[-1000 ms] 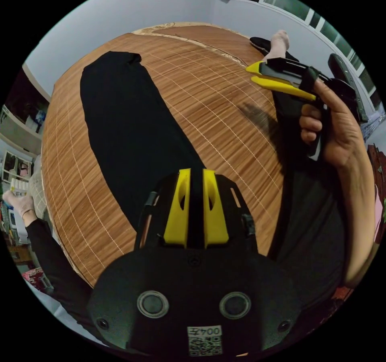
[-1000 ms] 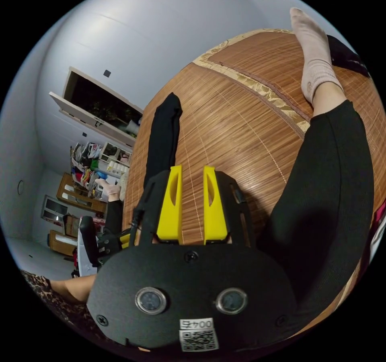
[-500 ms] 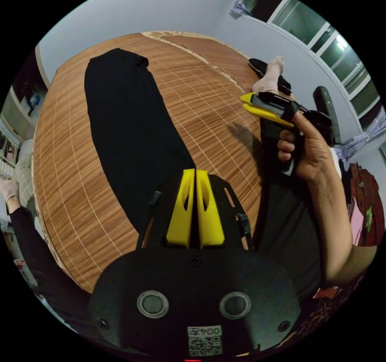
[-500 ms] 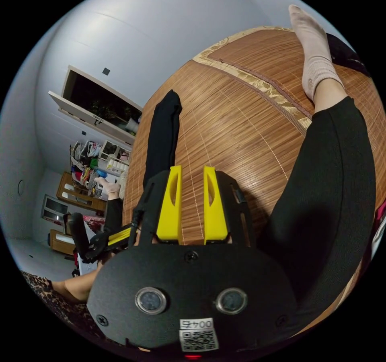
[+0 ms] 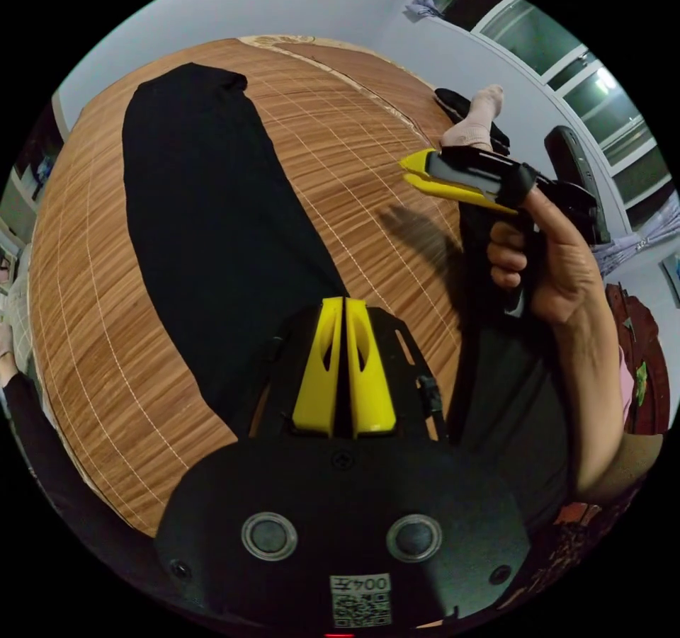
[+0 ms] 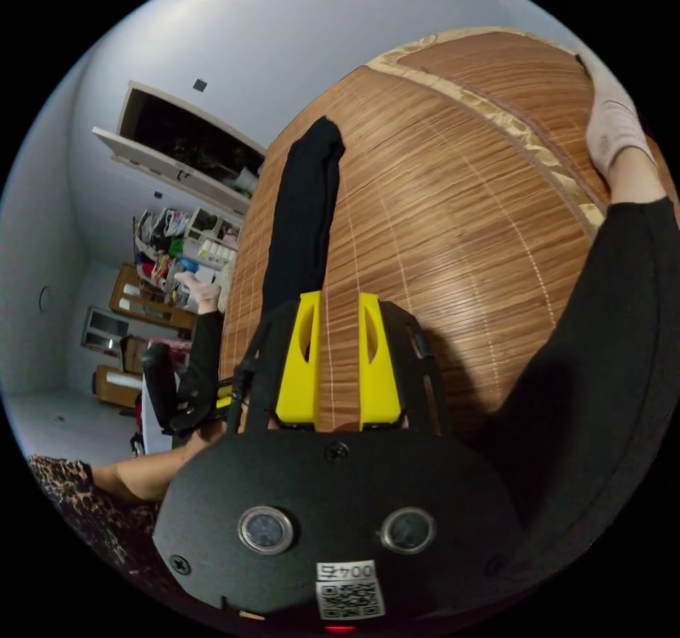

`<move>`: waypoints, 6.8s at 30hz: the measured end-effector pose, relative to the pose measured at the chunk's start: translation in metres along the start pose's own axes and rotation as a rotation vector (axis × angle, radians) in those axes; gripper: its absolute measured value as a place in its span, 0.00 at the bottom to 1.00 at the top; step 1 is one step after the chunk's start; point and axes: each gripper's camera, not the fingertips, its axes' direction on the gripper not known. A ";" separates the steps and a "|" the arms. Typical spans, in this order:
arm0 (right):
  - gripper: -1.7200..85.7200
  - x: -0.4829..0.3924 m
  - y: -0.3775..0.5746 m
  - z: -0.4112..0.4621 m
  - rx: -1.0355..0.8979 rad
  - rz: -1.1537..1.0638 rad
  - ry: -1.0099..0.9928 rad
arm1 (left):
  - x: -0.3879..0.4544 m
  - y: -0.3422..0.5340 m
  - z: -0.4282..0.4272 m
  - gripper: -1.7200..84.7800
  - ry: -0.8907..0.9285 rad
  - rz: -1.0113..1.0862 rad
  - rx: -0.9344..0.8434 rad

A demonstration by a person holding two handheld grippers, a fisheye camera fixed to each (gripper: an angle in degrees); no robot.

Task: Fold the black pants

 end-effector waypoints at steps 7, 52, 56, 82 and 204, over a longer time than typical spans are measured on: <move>0.12 -0.035 -0.014 0.033 -0.201 -0.150 -0.028 | -0.004 0.005 -0.002 0.04 0.035 0.019 0.023; 0.13 -0.204 -0.030 0.076 -0.303 -0.623 0.234 | -0.003 0.141 -0.048 0.12 -0.143 0.342 0.071; 0.14 -0.222 -0.022 0.078 -0.351 -0.645 0.187 | -0.017 0.166 -0.062 0.13 -0.118 0.391 0.028; 0.15 -0.168 -0.150 -0.015 0.005 -0.137 -0.276 | -0.175 0.131 -0.115 0.21 -0.059 0.130 0.297; 0.13 -0.242 -0.244 0.073 -0.137 -0.164 -0.286 | -0.287 -0.087 -0.120 0.03 -0.151 -0.004 0.321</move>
